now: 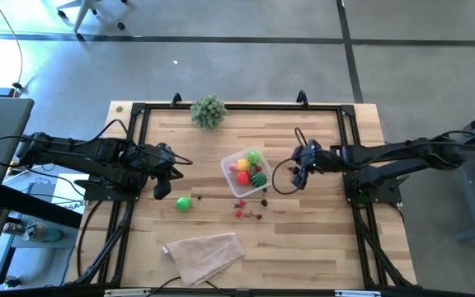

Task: Pick and placing Produce into tupperware
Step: Put the red cherry into the transparent bin

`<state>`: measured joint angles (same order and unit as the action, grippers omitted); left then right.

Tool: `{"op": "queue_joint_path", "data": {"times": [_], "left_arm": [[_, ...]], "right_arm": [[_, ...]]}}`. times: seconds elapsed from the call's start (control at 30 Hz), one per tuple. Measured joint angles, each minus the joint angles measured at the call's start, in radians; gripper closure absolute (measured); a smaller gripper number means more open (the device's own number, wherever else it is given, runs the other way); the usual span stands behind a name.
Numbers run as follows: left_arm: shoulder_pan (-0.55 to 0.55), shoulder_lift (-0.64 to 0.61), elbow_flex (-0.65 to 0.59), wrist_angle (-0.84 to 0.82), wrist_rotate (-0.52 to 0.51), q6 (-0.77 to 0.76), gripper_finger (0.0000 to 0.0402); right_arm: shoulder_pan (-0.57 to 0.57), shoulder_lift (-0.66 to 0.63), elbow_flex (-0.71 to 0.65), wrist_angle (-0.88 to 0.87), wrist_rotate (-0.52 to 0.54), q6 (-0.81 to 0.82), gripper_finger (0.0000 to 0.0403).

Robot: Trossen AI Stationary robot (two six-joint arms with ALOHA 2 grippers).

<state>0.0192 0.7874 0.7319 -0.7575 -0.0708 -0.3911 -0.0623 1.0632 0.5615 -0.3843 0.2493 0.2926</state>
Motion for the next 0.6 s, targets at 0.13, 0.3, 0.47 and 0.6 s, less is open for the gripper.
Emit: {"op": "queue_joint_path", "data": {"times": [0.13,0.3,0.47,0.6], "left_arm": [[0.0,0.0,0.0,0.0,0.0,0.0,0.0401],[0.0,0.0,0.0,0.0,0.0,0.0,0.0401],[0.0,0.0,0.0,0.0,0.0,0.0,0.0401],[0.0,0.0,0.0,0.0,0.0,0.0,0.0401]], "right_arm": [[-0.004,-0.036,-0.068,0.003,-0.025,0.079,0.0222],[-0.017,-0.037,-0.088,0.0,-0.051,0.137,0.0222],[-0.045,-0.008,-0.088,-0.002,-0.064,0.18,0.0222],[-0.076,0.018,-0.088,-0.007,-0.066,0.212,0.0222]]}}
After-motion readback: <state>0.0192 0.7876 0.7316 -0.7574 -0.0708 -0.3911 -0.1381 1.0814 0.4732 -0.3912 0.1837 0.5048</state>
